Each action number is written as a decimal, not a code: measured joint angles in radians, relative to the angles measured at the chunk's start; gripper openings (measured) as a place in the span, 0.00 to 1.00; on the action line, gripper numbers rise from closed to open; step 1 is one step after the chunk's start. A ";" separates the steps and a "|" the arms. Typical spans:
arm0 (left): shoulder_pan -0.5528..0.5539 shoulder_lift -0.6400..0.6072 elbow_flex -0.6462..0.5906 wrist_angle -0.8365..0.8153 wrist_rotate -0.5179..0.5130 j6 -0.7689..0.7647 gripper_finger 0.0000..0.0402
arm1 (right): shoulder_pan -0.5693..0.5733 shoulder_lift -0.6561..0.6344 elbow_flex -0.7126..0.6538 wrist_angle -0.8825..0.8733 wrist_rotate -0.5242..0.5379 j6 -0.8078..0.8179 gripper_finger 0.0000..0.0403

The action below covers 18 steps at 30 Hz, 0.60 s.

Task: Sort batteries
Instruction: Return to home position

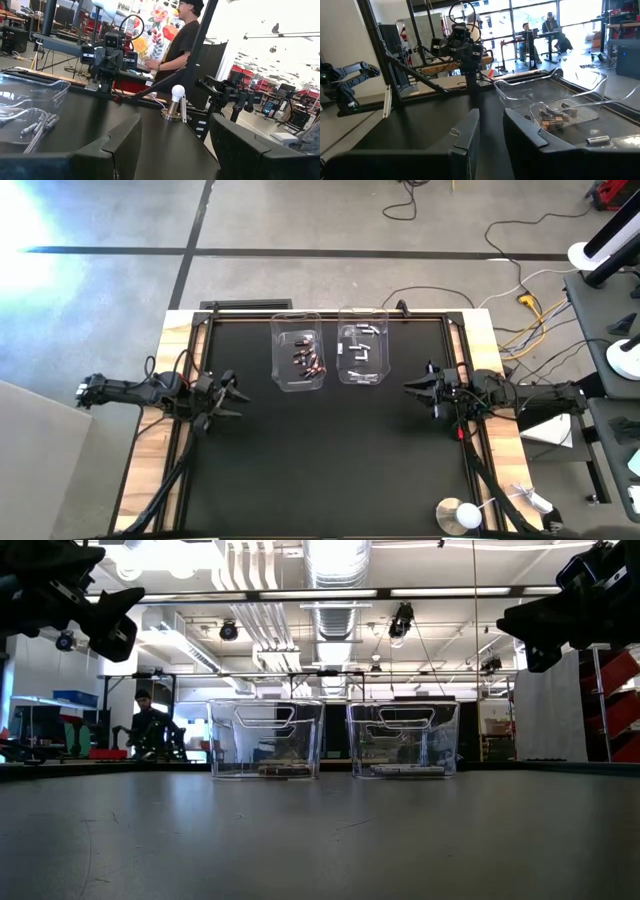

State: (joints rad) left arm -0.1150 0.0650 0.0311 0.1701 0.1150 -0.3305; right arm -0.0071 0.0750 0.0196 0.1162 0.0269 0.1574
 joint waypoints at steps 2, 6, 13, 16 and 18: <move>0.000 0.003 0.000 0.000 0.000 0.000 0.52 | 0.000 0.000 0.000 0.000 0.000 0.000 0.21; 0.000 0.010 0.000 0.000 0.000 0.000 0.52 | 0.000 0.000 0.002 0.000 0.000 0.000 0.22; 0.000 0.022 0.000 0.000 0.000 0.000 0.52 | 0.000 0.000 0.002 0.000 0.000 0.000 0.22; 0.000 0.027 0.000 0.000 0.000 0.000 0.52 | 0.000 0.000 0.002 0.000 0.000 0.000 0.20; 0.000 0.029 0.000 0.000 0.000 0.000 0.52 | 0.000 0.000 0.002 0.000 0.000 0.000 0.19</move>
